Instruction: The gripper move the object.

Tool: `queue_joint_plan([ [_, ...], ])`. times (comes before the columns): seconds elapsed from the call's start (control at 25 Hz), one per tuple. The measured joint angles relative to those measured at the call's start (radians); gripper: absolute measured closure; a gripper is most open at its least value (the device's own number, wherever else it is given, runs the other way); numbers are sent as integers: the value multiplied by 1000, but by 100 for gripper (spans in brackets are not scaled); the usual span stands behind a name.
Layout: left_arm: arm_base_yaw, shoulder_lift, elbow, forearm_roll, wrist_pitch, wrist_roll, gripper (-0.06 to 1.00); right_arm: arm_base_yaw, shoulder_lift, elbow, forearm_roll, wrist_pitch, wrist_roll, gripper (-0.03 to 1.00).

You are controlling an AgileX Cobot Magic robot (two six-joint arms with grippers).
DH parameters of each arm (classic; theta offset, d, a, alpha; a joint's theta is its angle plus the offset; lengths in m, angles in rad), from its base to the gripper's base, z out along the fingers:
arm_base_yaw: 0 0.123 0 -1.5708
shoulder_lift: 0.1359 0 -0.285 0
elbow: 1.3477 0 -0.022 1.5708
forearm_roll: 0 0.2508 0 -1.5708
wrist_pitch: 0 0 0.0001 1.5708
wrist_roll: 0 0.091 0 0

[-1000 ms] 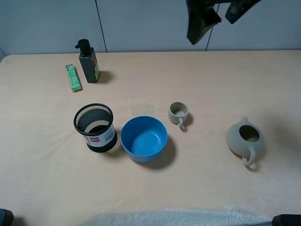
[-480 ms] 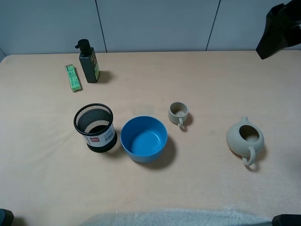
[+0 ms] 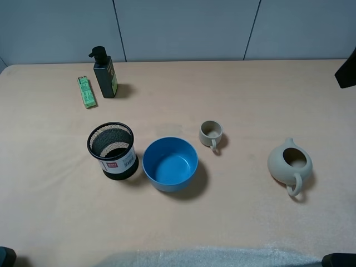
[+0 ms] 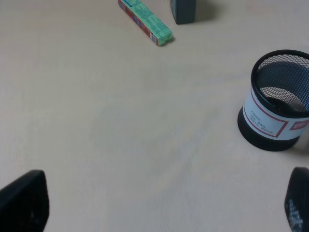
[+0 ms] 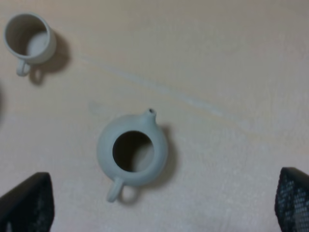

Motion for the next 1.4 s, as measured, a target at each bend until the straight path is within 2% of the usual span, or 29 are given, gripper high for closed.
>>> queue_joint_plan([
  [0.2, 0, 0, 0, 0, 0, 0, -5, -32, -125, 91, -10, -1, 34, 27],
  [0.32, 0, 0, 0, 0, 0, 0, -5, -123, -214, 152, -15, -5, 46, 27],
  [0.56, 0, 0, 0, 0, 0, 0, -5, -344, -453, 290, -20, -72, 49, 27],
  [0.8, 0, 0, 0, 0, 0, 0, -5, -478, -673, 406, 12, -82, 49, 27],
  [1.08, 0, 0, 0, 0, 0, 0, -5, -558, -868, 474, 108, -100, 49, 27],
  [1.4, 0, 0, 0, 0, 0, 0, -5, -571, -1006, 512, 130, -110, 49, 27],
])
